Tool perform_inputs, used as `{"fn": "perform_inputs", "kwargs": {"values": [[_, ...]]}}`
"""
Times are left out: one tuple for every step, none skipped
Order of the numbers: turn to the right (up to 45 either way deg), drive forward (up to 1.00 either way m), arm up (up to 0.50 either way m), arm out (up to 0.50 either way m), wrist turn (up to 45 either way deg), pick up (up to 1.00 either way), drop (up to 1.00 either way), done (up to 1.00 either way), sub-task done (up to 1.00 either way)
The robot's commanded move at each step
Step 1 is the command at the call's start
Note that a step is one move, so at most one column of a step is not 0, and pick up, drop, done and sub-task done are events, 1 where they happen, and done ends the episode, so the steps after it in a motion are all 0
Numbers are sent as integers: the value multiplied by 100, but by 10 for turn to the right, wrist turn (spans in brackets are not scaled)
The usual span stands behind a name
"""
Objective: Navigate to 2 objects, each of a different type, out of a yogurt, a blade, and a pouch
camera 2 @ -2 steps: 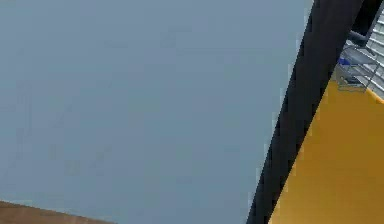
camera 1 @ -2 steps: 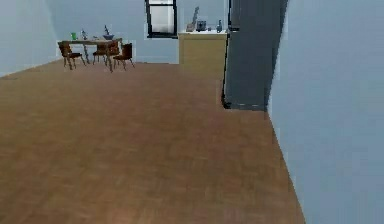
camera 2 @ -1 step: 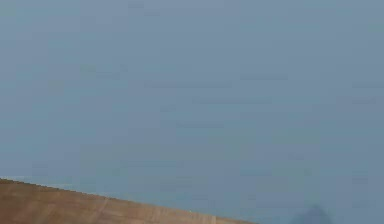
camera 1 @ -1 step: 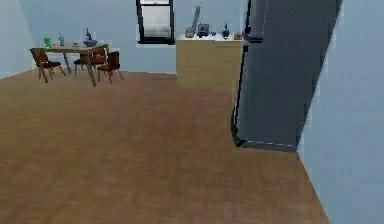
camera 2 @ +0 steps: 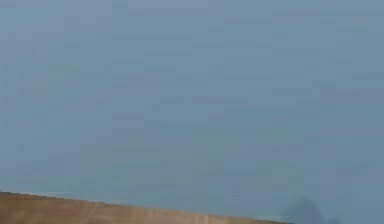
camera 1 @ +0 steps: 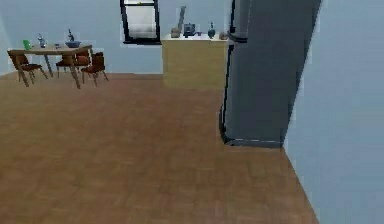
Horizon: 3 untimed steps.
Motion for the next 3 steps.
{"fn": "perform_inputs", "kwargs": {"values": [[0, 100, 0, 0, 0, 0, 0, 0, 0], [0, 85, 0, 0, 0, 0, 0, 0, 0], [90, 0, 0, 0, 0, 0, 0, 0, 0]]}}
